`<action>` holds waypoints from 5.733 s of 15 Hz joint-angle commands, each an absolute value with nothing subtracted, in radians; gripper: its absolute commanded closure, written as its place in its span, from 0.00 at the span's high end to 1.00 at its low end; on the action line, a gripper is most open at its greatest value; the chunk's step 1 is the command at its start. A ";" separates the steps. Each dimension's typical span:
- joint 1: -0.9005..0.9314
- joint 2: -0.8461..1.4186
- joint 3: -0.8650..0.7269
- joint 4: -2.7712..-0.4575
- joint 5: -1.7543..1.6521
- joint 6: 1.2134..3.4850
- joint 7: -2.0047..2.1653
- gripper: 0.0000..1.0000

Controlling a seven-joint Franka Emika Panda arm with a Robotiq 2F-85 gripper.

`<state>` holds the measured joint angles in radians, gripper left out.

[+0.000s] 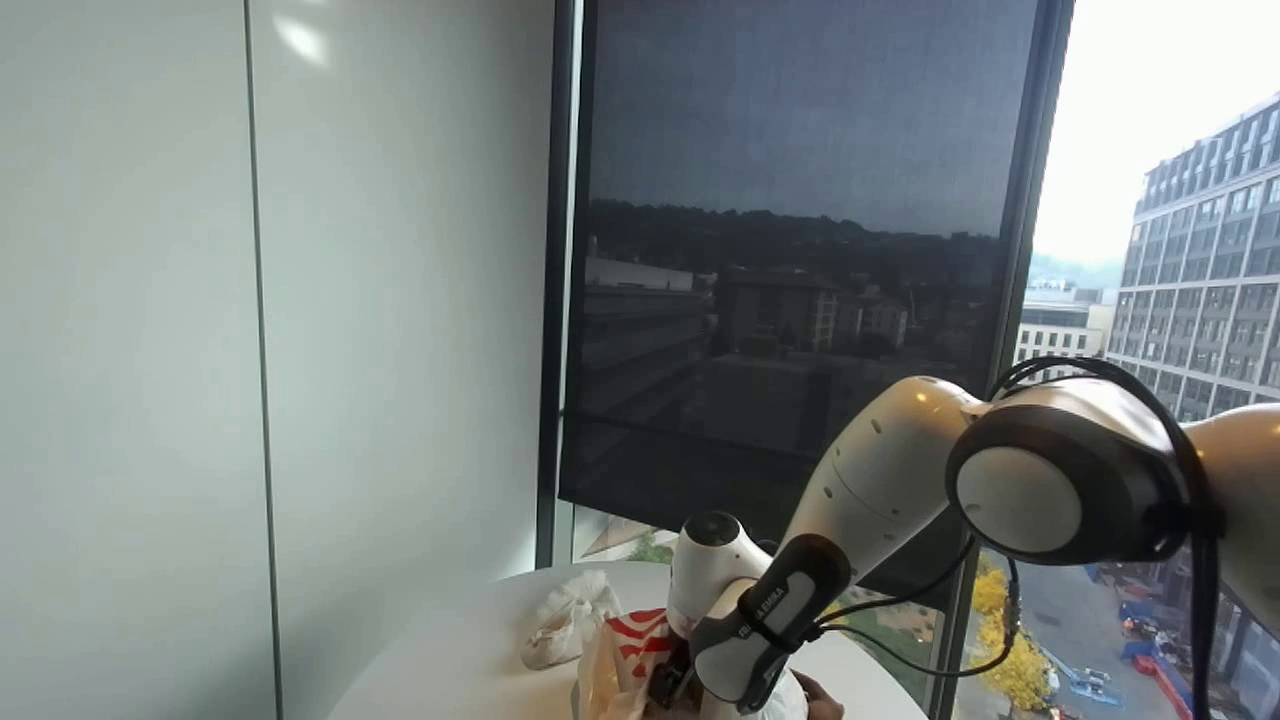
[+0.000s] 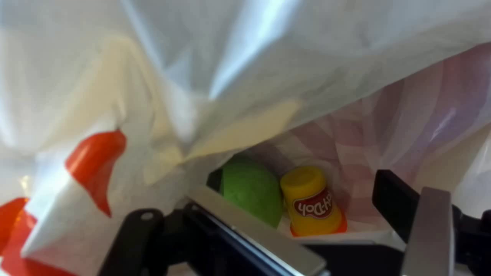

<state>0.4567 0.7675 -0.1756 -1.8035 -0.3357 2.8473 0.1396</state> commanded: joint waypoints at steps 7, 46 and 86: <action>0.498 0.961 -0.277 -1.586 -0.316 2.906 0.308 1.00; 0.528 1.193 -0.367 -1.352 0.092 3.098 0.416 1.00; 0.146 0.352 0.220 -2.210 0.111 2.535 -0.327 0.38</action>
